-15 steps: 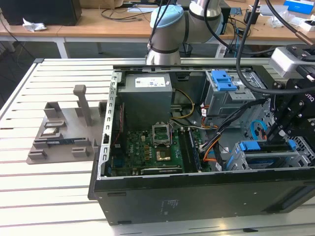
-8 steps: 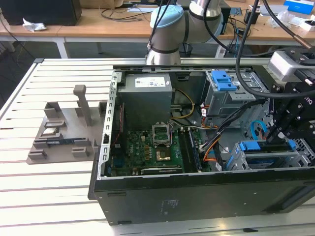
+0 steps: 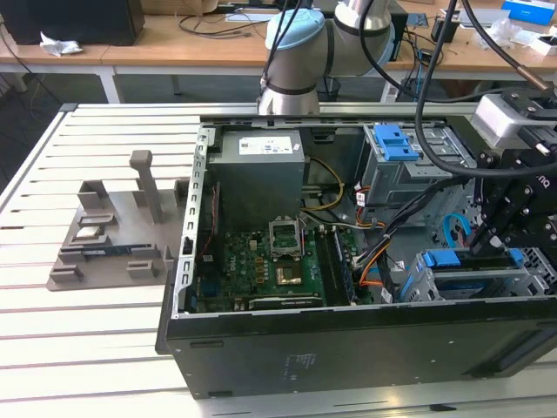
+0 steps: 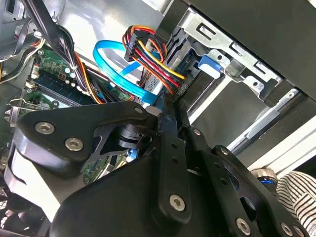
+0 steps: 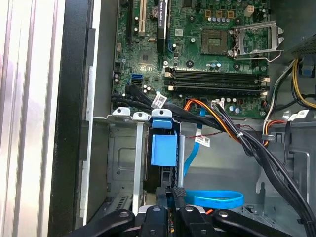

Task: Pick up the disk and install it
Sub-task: 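Insert the second disk wire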

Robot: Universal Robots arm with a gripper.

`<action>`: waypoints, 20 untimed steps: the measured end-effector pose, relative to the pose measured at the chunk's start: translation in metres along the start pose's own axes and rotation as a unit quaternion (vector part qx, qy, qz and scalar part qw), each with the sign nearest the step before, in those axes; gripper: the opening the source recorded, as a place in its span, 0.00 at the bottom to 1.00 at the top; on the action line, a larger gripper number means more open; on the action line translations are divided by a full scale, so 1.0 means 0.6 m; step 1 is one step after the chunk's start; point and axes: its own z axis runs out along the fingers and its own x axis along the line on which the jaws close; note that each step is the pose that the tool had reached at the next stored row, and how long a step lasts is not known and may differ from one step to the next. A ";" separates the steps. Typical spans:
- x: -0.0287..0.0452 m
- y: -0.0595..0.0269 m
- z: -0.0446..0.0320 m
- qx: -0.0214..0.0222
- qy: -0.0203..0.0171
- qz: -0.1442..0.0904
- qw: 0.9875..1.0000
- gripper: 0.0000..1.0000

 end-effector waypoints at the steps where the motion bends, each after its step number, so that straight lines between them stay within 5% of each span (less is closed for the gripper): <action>1: 0.000 0.000 0.000 0.000 0.000 0.000 1.000 0.16; 14: 0.000 0.000 0.000 0.000 -0.001 0.000 1.000 0.17; 16: 0.000 0.000 -0.001 0.000 0.000 0.000 1.000 0.24; 17: 0.000 0.000 -0.005 0.000 0.000 0.000 1.000 0.24; 20: 0.000 0.003 -0.048 0.000 -0.001 0.000 1.000 0.16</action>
